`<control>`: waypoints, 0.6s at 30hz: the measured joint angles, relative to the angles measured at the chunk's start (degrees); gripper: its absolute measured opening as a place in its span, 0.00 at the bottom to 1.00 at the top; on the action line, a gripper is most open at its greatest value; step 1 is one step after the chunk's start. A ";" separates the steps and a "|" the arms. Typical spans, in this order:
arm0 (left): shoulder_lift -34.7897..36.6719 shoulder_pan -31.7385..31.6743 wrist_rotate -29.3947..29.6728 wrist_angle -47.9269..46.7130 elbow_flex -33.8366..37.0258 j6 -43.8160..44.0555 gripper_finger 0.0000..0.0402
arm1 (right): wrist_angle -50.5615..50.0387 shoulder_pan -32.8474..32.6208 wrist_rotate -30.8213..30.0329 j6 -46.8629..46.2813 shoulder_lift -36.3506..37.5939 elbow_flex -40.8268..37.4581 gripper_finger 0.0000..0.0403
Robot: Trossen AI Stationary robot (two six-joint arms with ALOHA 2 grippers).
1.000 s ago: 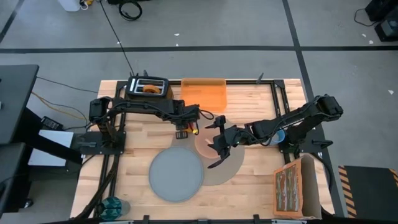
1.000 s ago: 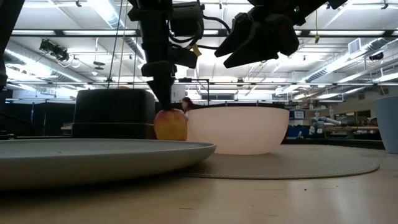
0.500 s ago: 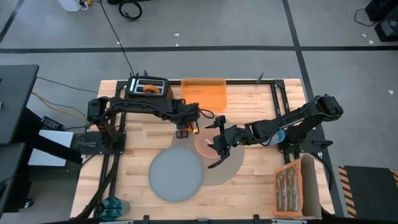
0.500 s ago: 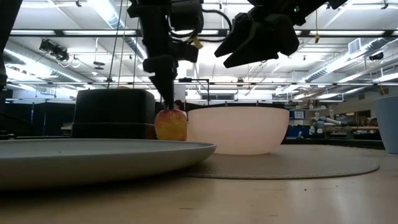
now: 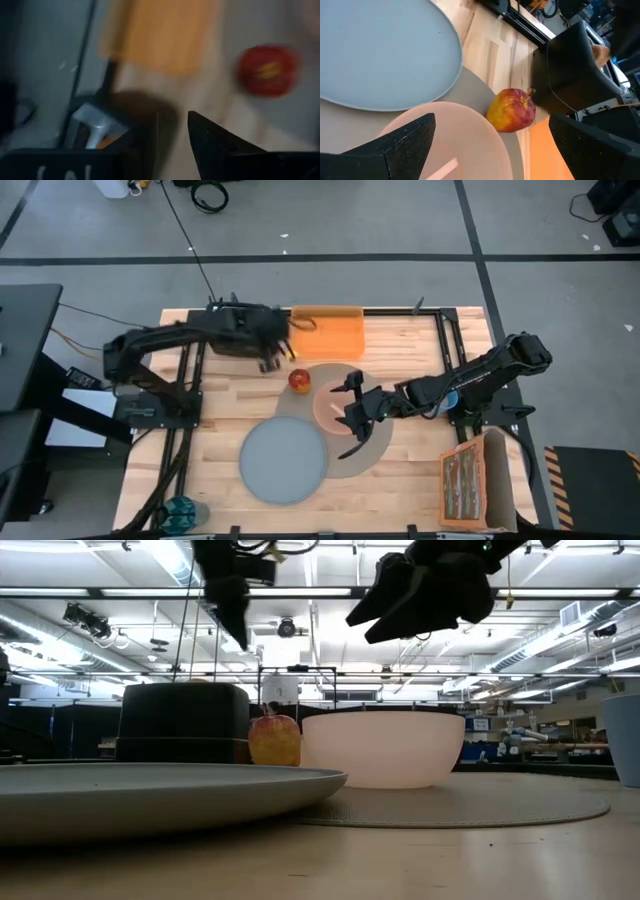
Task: Arrange a breakfast setting
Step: Put the brown toasted bagel from the toaster to the gray plate
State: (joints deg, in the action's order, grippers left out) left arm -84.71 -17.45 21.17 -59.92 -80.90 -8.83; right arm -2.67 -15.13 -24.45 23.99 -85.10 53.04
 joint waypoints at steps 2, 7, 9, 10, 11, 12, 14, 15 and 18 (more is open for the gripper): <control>1.99 -4.32 0.61 -1.57 0.00 -0.52 0.29 | -0.03 -0.22 0.04 -0.02 0.00 0.00 0.99; 3.17 -16.03 -3.42 -3.10 0.01 -5.88 0.36 | 0.09 -0.28 0.28 -1.02 0.00 0.00 0.99; 2.97 -19.72 -4.22 -3.23 0.04 -12.22 0.41 | 0.36 0.01 0.56 -1.65 0.00 0.00 0.99; 2.59 -20.66 -4.24 -3.14 0.00 -15.49 0.44 | 0.26 0.19 0.61 -2.01 0.00 0.00 0.99; 2.26 -21.43 -4.21 -3.10 -0.02 -18.55 0.46 | 0.11 0.30 0.69 -2.60 0.00 0.00 0.99; 2.02 -22.28 -4.37 -3.12 0.09 -21.26 0.49 | 0.07 0.49 1.02 -3.24 0.00 0.00 0.99; 2.16 -23.36 -5.67 -3.31 0.12 -26.02 0.52 | -0.41 0.73 1.73 -4.41 0.01 0.00 0.99; 2.27 -23.73 -7.31 -3.56 0.04 -27.87 0.53 | -0.63 0.74 1.88 -4.90 0.00 0.00 0.99; 2.17 -25.64 -11.70 -4.11 0.04 -31.30 0.54 | -0.92 0.74 2.05 -5.66 0.01 0.00 0.99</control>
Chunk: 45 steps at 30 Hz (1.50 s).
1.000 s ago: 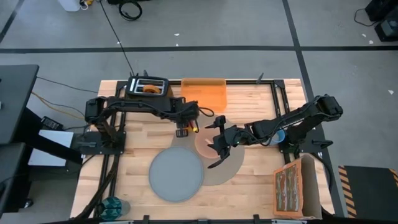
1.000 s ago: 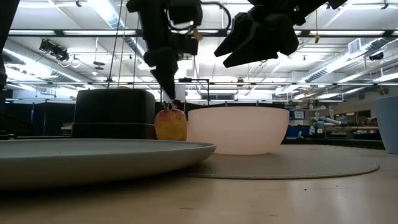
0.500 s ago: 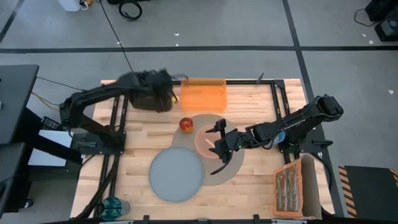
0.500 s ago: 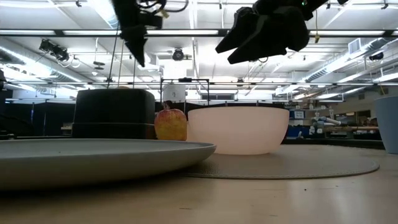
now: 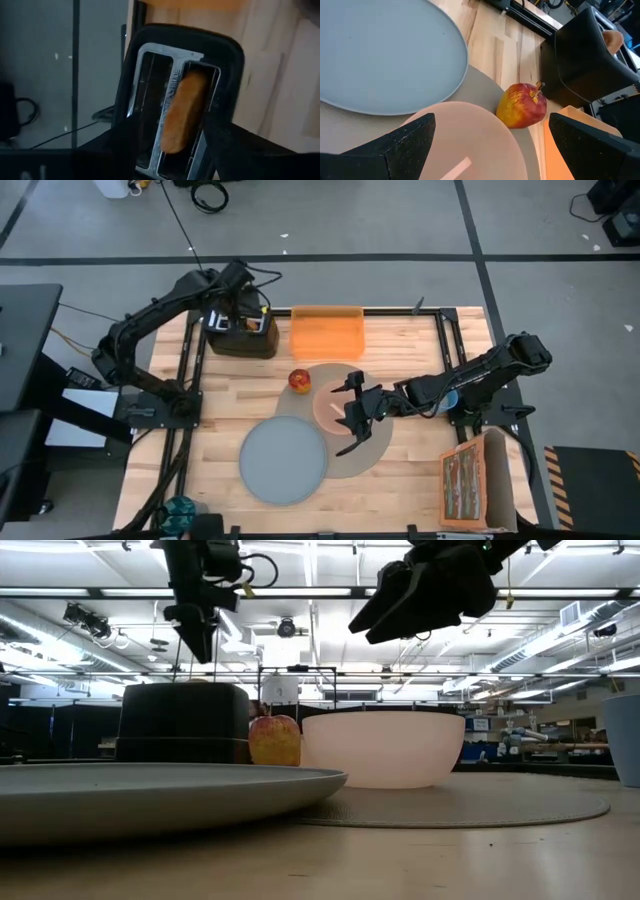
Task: Arrange a breakfast setting
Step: Put the brown toasted bagel from the toaster to the gray plate
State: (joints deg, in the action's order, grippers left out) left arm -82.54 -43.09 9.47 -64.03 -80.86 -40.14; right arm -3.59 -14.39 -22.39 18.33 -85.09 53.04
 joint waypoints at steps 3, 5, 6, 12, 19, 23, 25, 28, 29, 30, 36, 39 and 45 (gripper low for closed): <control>-0.68 -1.67 -0.17 0.02 -0.02 -2.31 0.52 | 0.01 0.00 -0.02 -0.38 -0.01 0.00 0.99; -1.74 -2.78 -0.21 -0.09 0.06 -2.45 0.50 | -0.01 0.00 0.00 -0.88 -0.01 0.00 0.99; -2.09 -3.18 -0.28 -0.23 0.07 -2.49 0.50 | -0.01 0.00 0.00 -1.33 -0.01 0.00 0.99; -5.74 -4.00 -1.92 -0.46 0.02 -2.49 0.47 | -0.17 -0.01 0.02 -3.92 -0.01 0.00 0.99; -8.85 -4.00 -1.79 -2.92 0.02 -2.56 0.43 | -0.29 -0.22 2.64 -5.60 0.01 0.00 0.99; -9.49 -4.00 -1.74 -3.56 0.02 -2.89 0.40 | -0.29 -0.15 2.62 -5.52 -0.01 0.00 0.99; -9.40 -4.00 -1.72 -3.54 0.02 -3.75 0.38 | -0.28 -0.17 2.62 -5.47 -0.01 0.00 0.99; -9.40 -4.00 -1.72 -3.74 0.02 -4.02 0.31 | -0.08 -0.12 2.61 -5.29 -0.01 0.00 0.99; -9.40 -4.00 -1.83 -3.99 0.02 -4.02 0.28 | -0.01 -0.09 2.60 -5.23 -0.01 0.00 0.99; -9.40 -3.97 -1.88 -4.11 0.02 -4.02 0.25 | -0.01 -0.11 2.60 -5.15 -0.01 0.00 0.99; -9.26 -3.61 -1.64 -5.58 0.02 -1.14 0.08 | 0.03 -0.11 2.60 -4.73 -0.01 0.00 0.99; -7.75 -3.18 0.39 -7.41 0.04 -0.59 0.08 | 0.06 -0.08 2.60 -4.68 -0.01 0.00 0.99; -2.09 -1.05 4.16 -8.23 -0.57 0.35 0.09 | 0.10 0.00 2.58 -4.68 -0.01 0.00 0.99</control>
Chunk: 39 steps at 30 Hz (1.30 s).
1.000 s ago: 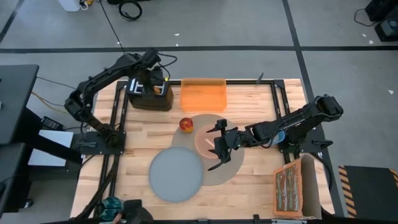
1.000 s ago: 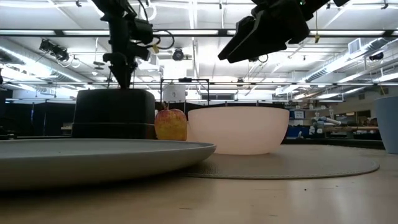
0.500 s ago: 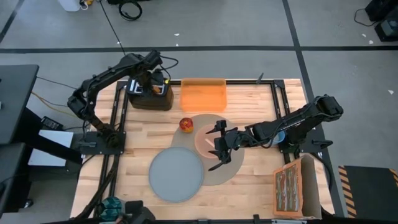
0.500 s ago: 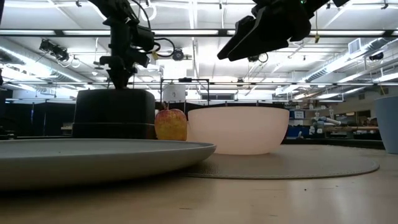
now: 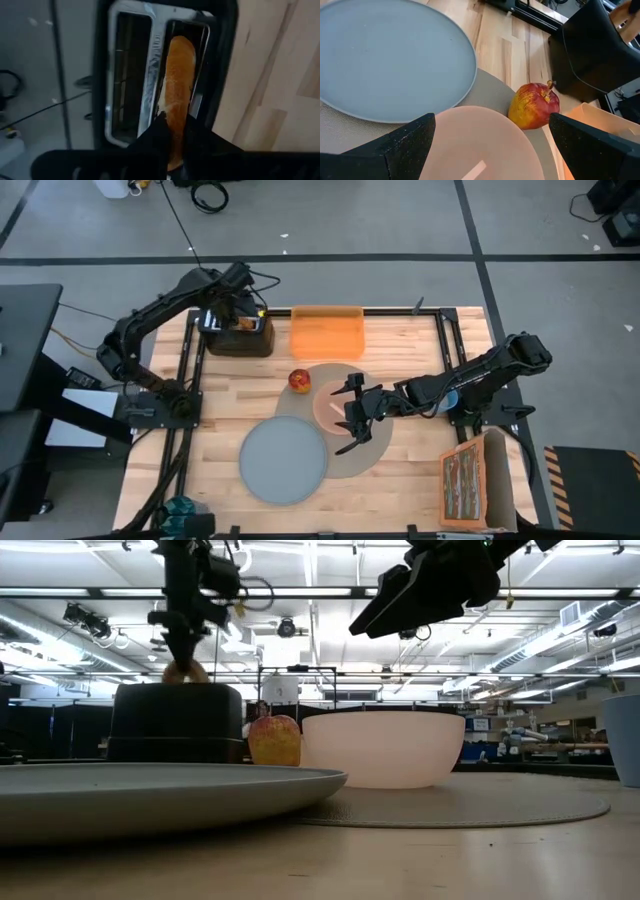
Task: Arrange a breakfast setting
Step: Put the brown toasted bagel from the toaster to the gray plate
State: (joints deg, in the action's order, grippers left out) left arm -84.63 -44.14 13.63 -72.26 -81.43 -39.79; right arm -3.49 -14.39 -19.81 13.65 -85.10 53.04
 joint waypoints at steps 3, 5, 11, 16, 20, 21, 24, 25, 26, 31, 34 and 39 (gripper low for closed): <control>3.33 1.21 0.40 -0.18 -1.21 0.15 0.10 | 0.54 0.00 -0.02 0.00 0.00 0.00 0.99; 5.59 2.37 0.72 -0.40 -2.60 0.87 0.10 | 0.96 0.00 -0.02 0.00 0.00 0.00 0.99; 12.42 7.08 0.77 -2.55 -6.88 5.80 0.09 | 1.85 0.27 -0.07 0.02 0.00 0.00 0.99; 17.62 12.97 -3.58 -2.40 -7.42 13.03 0.09 | 2.09 1.21 -0.07 0.00 0.00 0.00 0.99; 20.24 19.16 -7.69 -2.31 -7.17 19.41 0.09 | 3.25 1.47 -0.51 0.08 0.00 0.00 0.99; 20.60 21.23 -8.01 -2.25 -7.17 21.00 0.09 | 3.75 1.46 -1.27 0.37 -0.01 0.05 0.99; 21.08 27.93 -8.50 -2.02 -7.17 26.42 0.09 | 3.32 1.11 -3.28 1.53 -0.02 1.63 0.99; 21.06 30.42 -8.54 -1.90 -7.17 28.20 0.09 | 3.04 0.90 -3.65 1.53 -0.02 2.30 0.99; 21.00 33.07 -8.58 -1.75 -7.11 29.75 0.09 | 2.98 0.51 -4.04 1.53 -0.02 2.91 0.99; 20.88 45.79 -8.36 6.49 -1.41 33.57 0.08 | 2.18 -2.42 -5.86 3.14 -0.02 5.93 0.99; 20.93 51.64 -6.47 10.55 3.53 34.32 0.08 | 2.16 -5.00 -7.63 6.07 -0.02 6.85 0.99; 20.89 60.79 -5.35 20.91 13.15 36.98 0.08 | 2.17 -9.41 -8.90 7.54 -0.02 7.06 0.99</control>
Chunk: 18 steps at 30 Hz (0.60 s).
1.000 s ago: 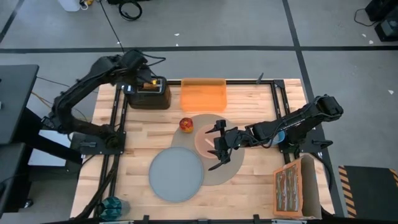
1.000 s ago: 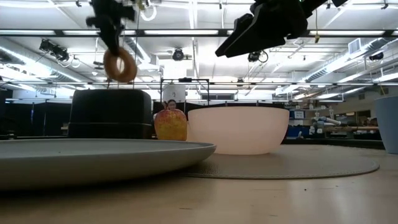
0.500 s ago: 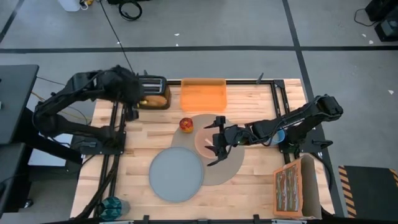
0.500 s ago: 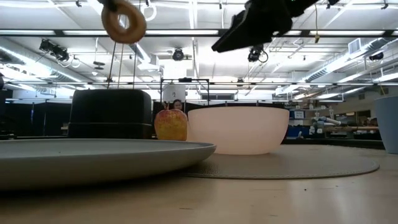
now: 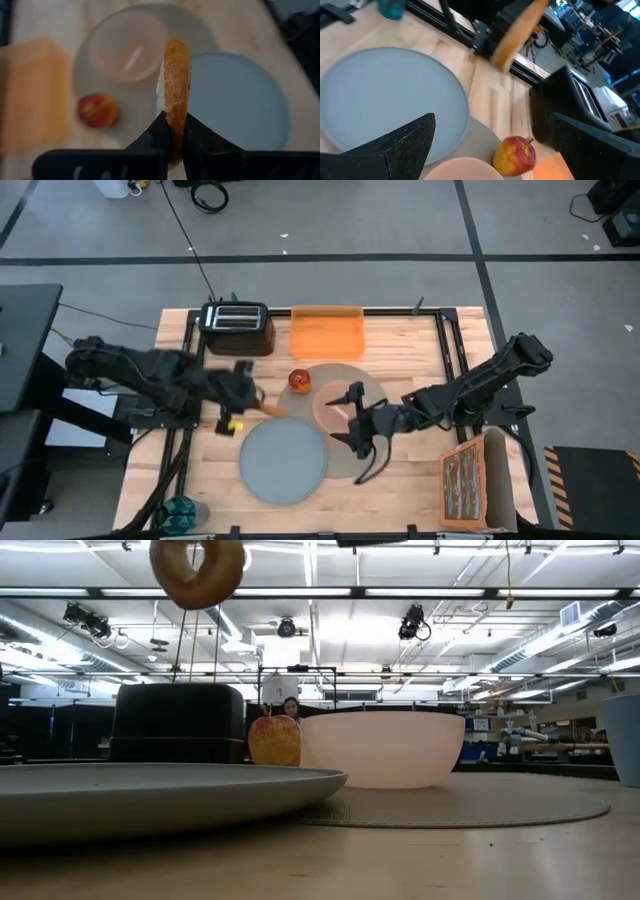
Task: Arrange a breakfast setting
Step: Put the brown toasted bagel from the toaster to the gray plate
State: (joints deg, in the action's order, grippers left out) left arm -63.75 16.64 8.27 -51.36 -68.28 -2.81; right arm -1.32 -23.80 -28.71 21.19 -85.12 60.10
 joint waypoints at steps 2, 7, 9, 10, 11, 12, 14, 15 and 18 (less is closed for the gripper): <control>0.00 4.26 0.09 4.89 3.04 0.24 0.08 | -0.01 -1.44 -0.33 0.15 0.00 0.00 0.99; -2.36 14.58 6.29 15.69 8.38 -6.10 0.08 | -0.03 -3.91 -0.37 5.37 0.00 0.00 0.99; -3.96 17.34 8.28 18.26 10.25 -9.10 0.08 | -0.01 -4.35 -0.41 6.85 0.00 0.00 0.99; -4.83 18.30 8.60 19.30 11.24 -9.96 0.08 | 0.14 -4.36 -0.41 7.16 0.00 0.00 0.99; -5.75 18.98 8.82 19.93 12.28 -10.12 0.08 | 0.31 -4.36 -0.40 7.30 0.00 0.00 0.99; -6.71 19.52 8.96 20.79 13.26 -10.10 0.08 | 0.39 -4.36 -0.41 7.30 0.00 0.00 0.99; -8.70 20.39 9.81 23.41 14.72 -9.00 0.08 | 0.37 -4.30 -0.41 7.50 0.00 0.00 0.99; -9.70 20.80 10.20 24.43 15.27 -8.20 0.09 | 0.37 -4.25 -0.41 7.50 0.00 0.00 0.99; -13.33 22.08 11.64 27.28 16.18 -8.24 0.09 | 0.45 -3.78 -0.39 7.52 0.00 0.00 0.99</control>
State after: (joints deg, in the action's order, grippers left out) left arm -77.08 38.72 19.92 -24.08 -52.10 -11.05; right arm -0.87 -27.58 -29.10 28.71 -85.12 60.10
